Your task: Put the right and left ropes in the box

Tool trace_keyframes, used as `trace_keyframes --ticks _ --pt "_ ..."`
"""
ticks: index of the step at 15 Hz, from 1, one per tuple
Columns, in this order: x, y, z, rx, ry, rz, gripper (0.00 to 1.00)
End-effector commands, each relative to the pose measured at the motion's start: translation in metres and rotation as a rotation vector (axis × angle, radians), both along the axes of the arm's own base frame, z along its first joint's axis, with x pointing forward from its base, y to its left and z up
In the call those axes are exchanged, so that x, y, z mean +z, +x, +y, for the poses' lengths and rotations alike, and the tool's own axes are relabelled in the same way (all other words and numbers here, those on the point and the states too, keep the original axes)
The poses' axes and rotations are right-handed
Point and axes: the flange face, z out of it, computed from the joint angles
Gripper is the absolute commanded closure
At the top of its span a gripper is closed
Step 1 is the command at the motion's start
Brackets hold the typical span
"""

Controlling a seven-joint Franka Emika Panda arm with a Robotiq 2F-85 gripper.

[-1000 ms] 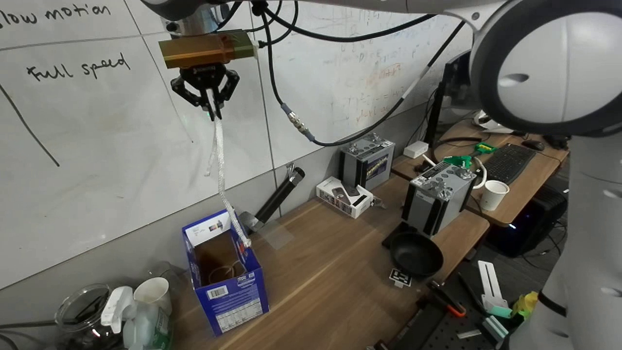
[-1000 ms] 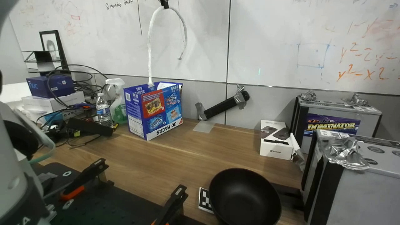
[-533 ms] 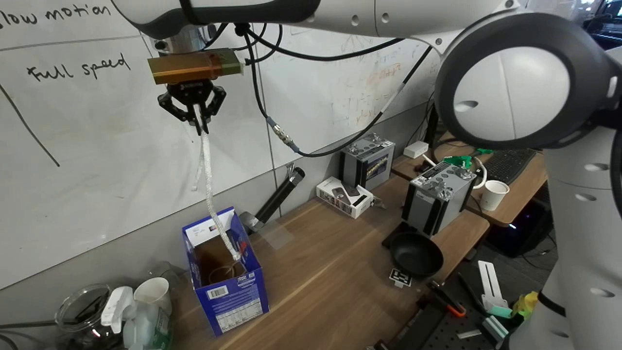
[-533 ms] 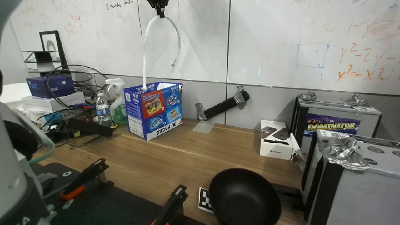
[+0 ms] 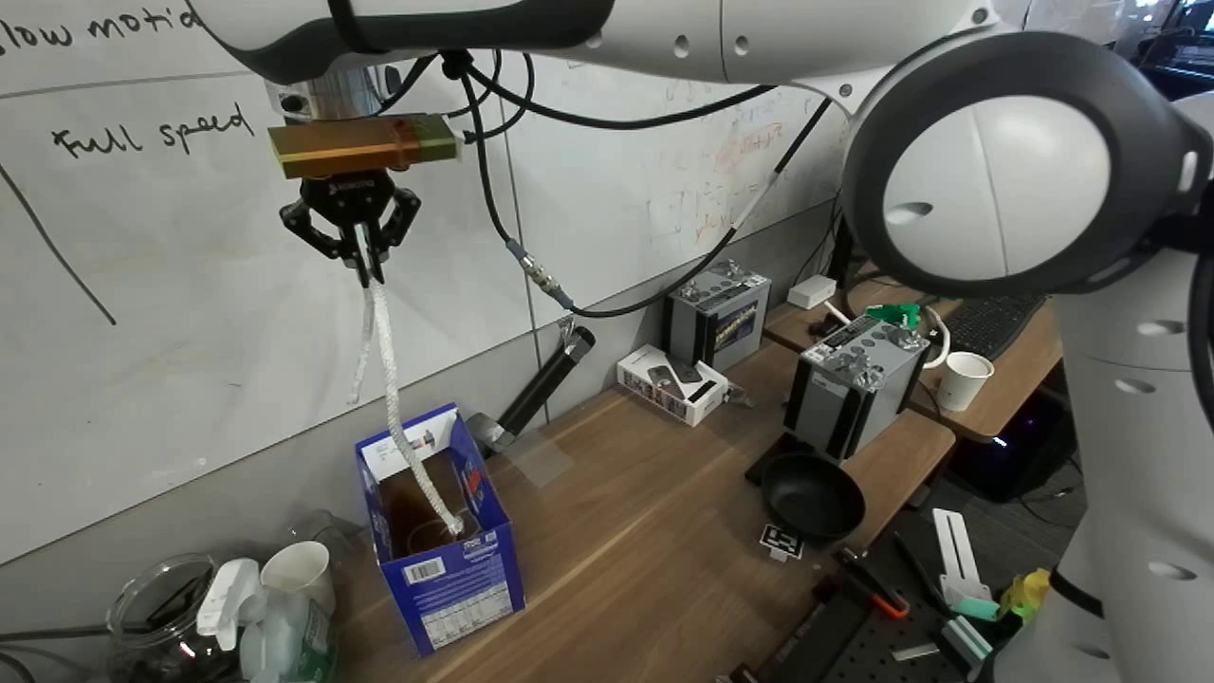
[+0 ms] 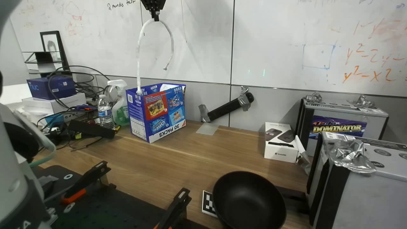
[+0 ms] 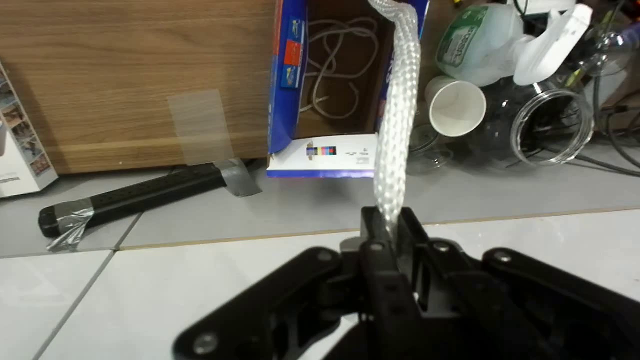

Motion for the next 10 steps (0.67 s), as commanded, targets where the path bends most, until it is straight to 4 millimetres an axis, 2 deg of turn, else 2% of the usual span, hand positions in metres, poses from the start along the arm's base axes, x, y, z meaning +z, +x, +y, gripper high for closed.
trace_keyframes --ticks 1,6,10 --pt "0.007 -0.021 0.008 0.066 0.037 0.022 0.94" --pt "0.002 -0.04 -0.003 0.056 0.036 0.053 0.94" --pt "-0.013 -0.048 -0.021 0.032 0.038 0.089 0.94"
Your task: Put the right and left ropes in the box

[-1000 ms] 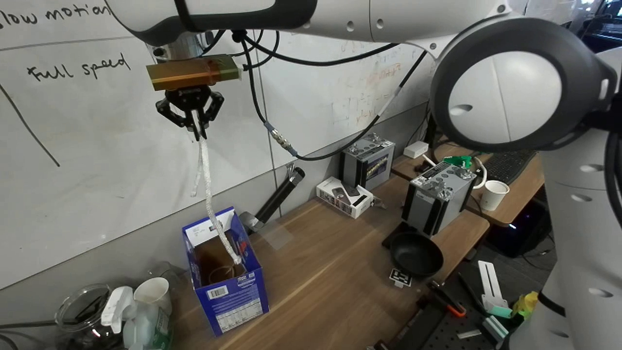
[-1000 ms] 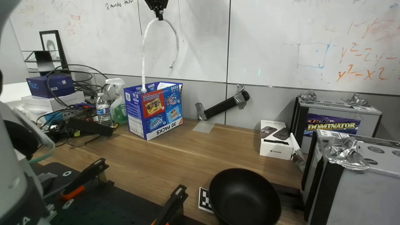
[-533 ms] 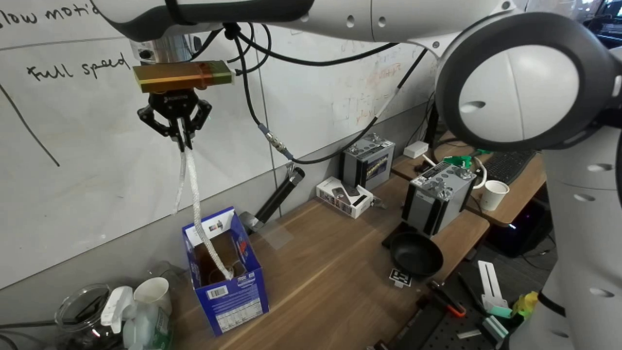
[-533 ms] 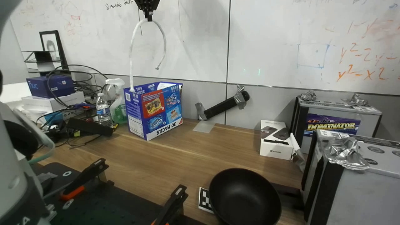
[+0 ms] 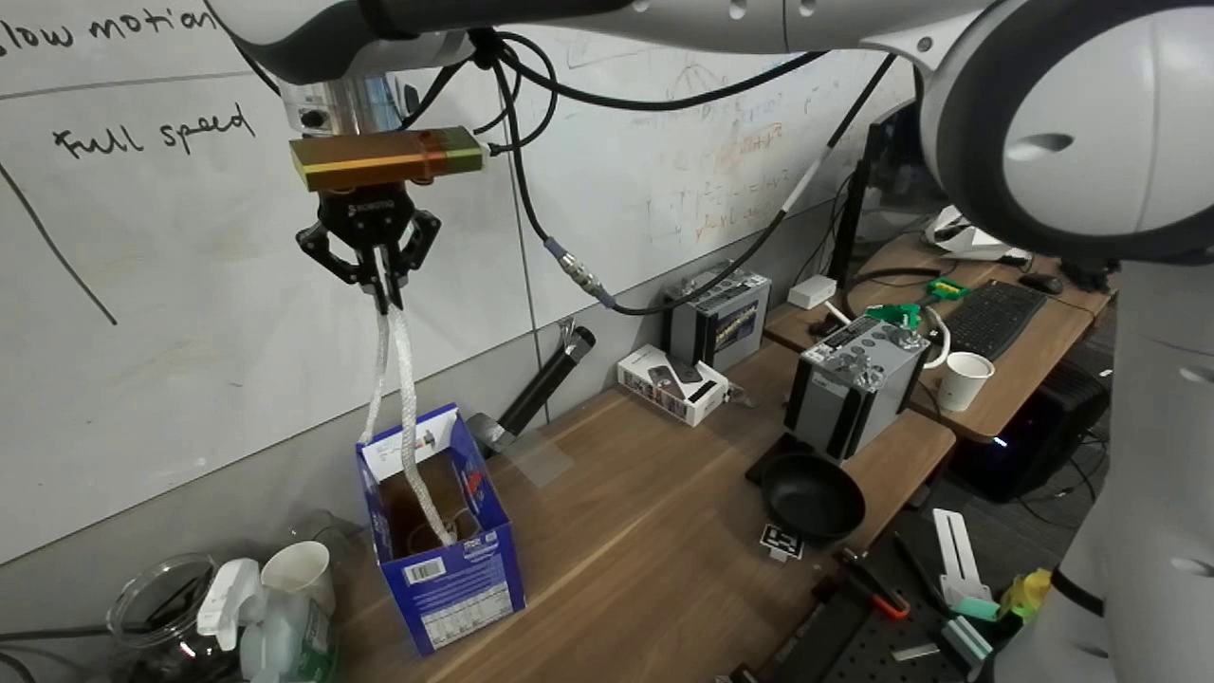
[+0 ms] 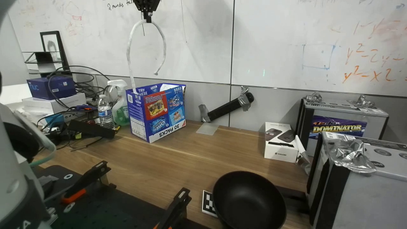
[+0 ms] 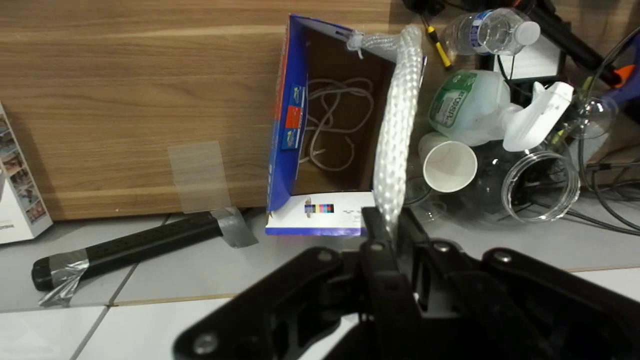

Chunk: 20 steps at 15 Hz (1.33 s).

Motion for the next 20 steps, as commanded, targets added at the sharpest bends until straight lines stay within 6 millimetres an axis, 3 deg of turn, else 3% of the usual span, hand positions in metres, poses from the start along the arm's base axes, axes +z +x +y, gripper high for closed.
trace_keyframes --ticks 1,5,8,20 --pt "-0.004 -0.014 -0.02 -0.009 0.018 0.008 0.94" --pt "-0.01 -0.006 -0.041 -0.038 0.013 0.017 0.94" --pt "-0.024 0.0 -0.045 -0.032 0.018 0.036 0.94" --pt "-0.065 0.012 -0.03 0.047 0.064 0.095 0.94"
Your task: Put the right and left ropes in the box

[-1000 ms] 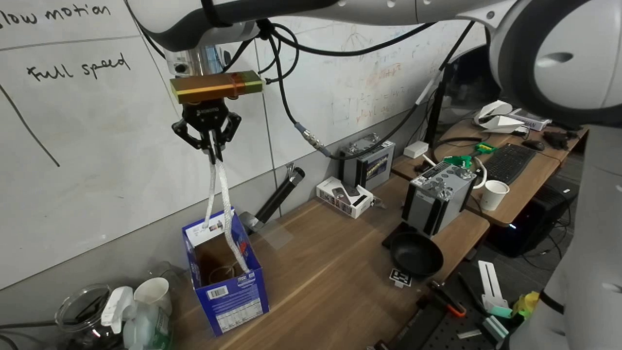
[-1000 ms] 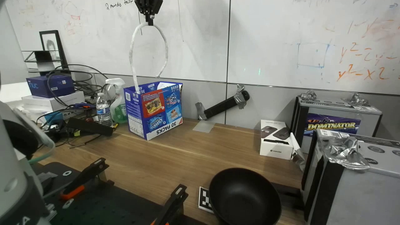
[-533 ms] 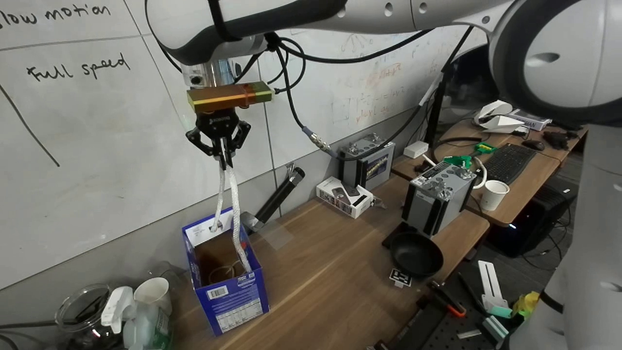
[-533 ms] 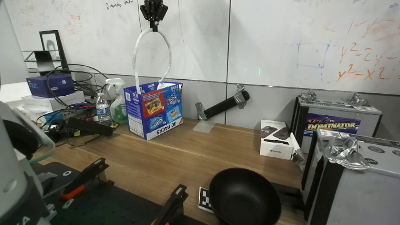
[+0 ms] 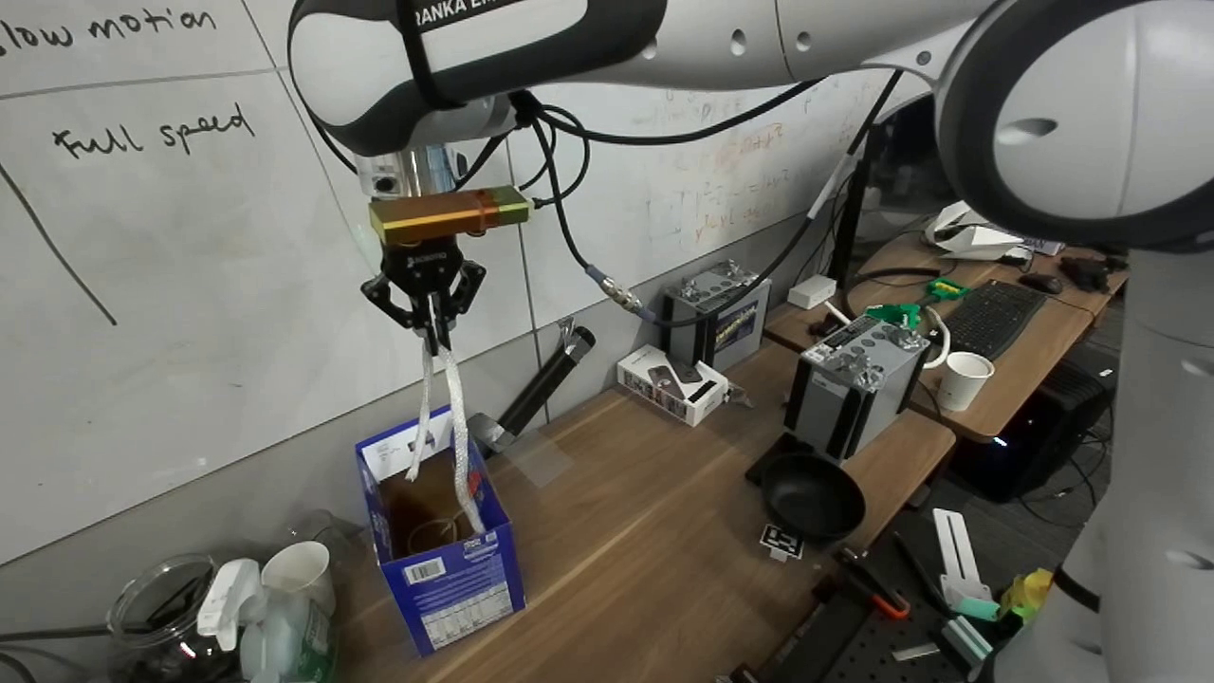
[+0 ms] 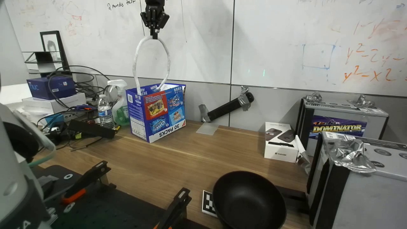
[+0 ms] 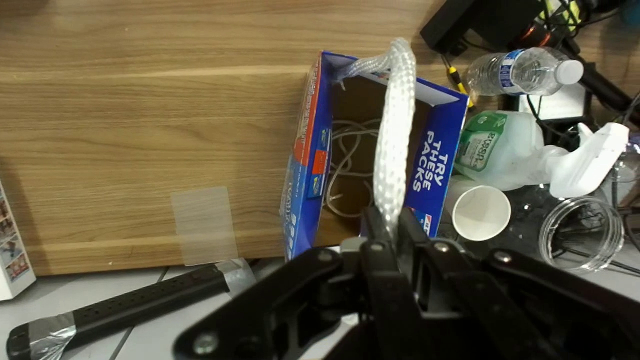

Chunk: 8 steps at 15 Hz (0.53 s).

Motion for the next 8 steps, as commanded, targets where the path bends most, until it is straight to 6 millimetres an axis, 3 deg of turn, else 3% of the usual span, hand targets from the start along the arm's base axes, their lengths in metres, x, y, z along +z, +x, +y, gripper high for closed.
trace_keyframes --ticks 1,8 --pt "0.001 0.005 0.008 0.037 0.044 -0.011 0.94" --pt "-0.016 0.013 0.016 0.072 0.059 0.003 0.94"
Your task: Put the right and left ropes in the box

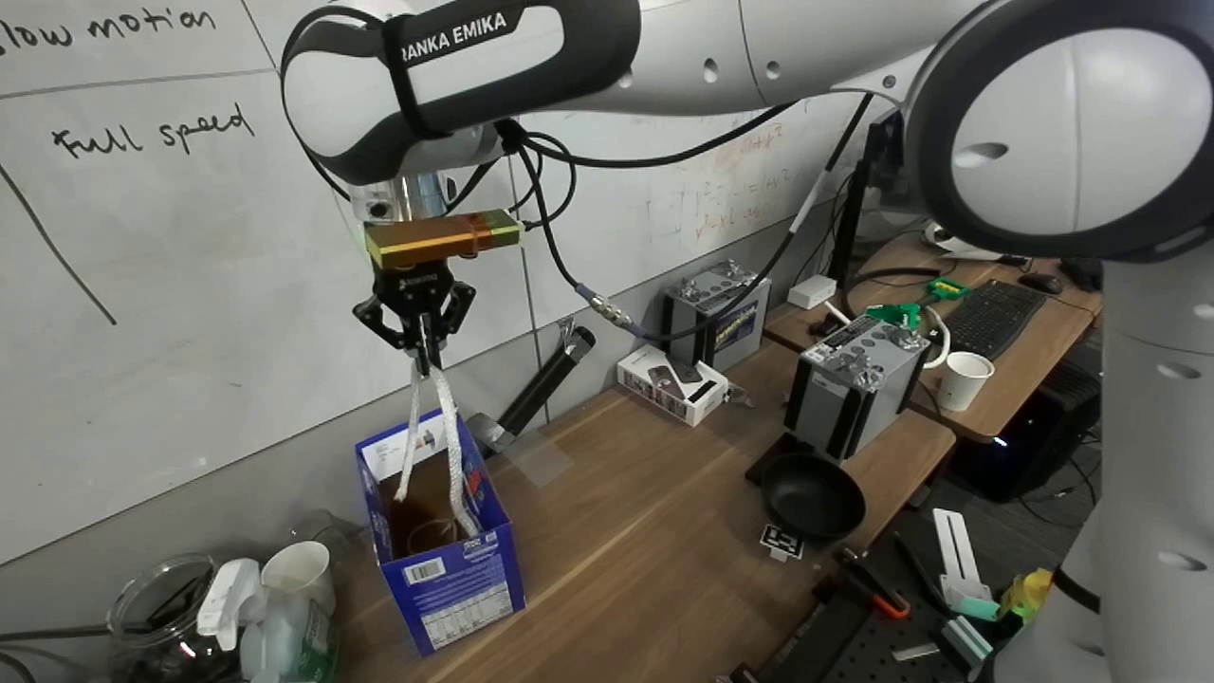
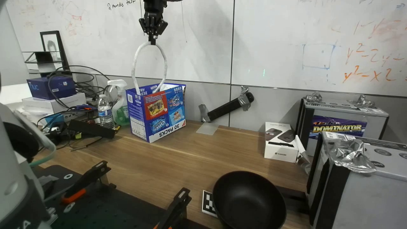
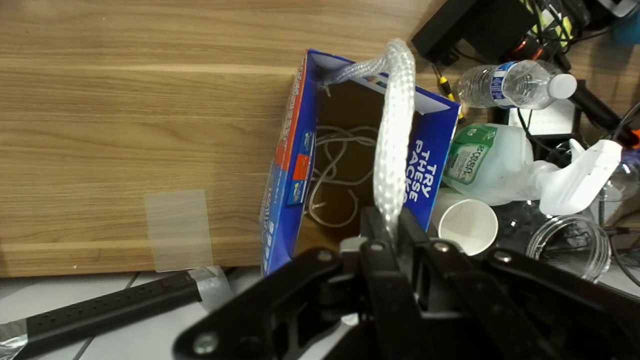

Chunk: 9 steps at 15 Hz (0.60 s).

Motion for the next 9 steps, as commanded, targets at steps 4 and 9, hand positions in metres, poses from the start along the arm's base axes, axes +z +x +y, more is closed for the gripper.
trace_keyframes --ticks 4,9 --pt "0.0017 0.0106 0.0058 0.023 0.036 -0.006 0.64" --pt "0.0053 0.0116 0.0038 0.019 0.039 -0.009 0.27"
